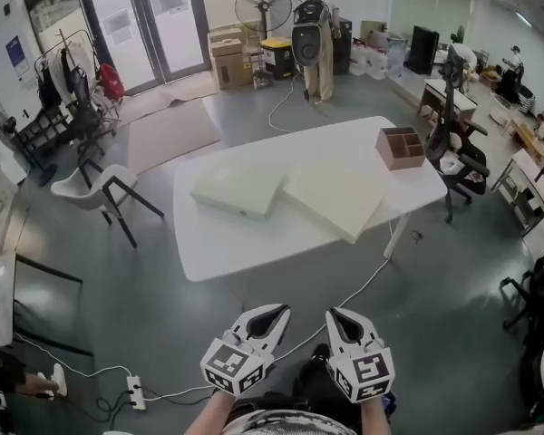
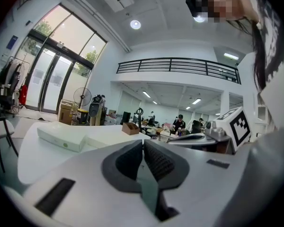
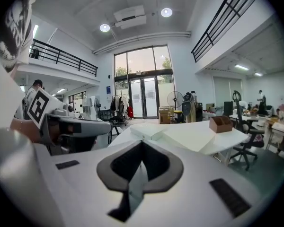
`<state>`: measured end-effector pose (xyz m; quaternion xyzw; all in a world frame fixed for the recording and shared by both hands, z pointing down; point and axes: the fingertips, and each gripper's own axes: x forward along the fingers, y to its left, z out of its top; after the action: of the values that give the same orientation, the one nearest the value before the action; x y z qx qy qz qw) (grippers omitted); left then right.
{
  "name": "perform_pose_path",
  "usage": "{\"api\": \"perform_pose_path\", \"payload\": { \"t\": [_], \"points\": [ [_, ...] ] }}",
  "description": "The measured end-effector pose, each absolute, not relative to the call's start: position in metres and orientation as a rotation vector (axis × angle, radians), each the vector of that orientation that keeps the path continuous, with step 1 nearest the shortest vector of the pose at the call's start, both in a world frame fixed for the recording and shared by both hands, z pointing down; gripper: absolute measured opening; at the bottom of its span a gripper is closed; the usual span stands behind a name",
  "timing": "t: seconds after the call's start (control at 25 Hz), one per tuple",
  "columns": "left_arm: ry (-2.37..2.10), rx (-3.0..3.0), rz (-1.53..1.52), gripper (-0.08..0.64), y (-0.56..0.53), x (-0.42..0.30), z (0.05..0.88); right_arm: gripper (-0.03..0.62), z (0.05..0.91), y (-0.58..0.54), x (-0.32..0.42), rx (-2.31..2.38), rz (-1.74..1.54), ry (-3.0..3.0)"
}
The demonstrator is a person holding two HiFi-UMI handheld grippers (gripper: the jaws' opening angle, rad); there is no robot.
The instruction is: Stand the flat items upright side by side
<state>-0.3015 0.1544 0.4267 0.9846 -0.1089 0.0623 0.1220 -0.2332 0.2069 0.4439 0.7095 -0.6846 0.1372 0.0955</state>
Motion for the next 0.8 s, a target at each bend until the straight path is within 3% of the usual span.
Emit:
{"api": "perform_pose_path", "payload": {
  "t": [0.4,0.8],
  "points": [
    [-0.418,2.871,0.161,0.021,0.116,-0.187,0.404,0.002,0.437,0.168,-0.103,2.07,0.412,-2.073],
    [-0.516,2.852,0.191,0.021,0.109,-0.158,0.407,0.002,0.448,0.148,-0.064,2.03,0.478,-2.16]
  ]
}}
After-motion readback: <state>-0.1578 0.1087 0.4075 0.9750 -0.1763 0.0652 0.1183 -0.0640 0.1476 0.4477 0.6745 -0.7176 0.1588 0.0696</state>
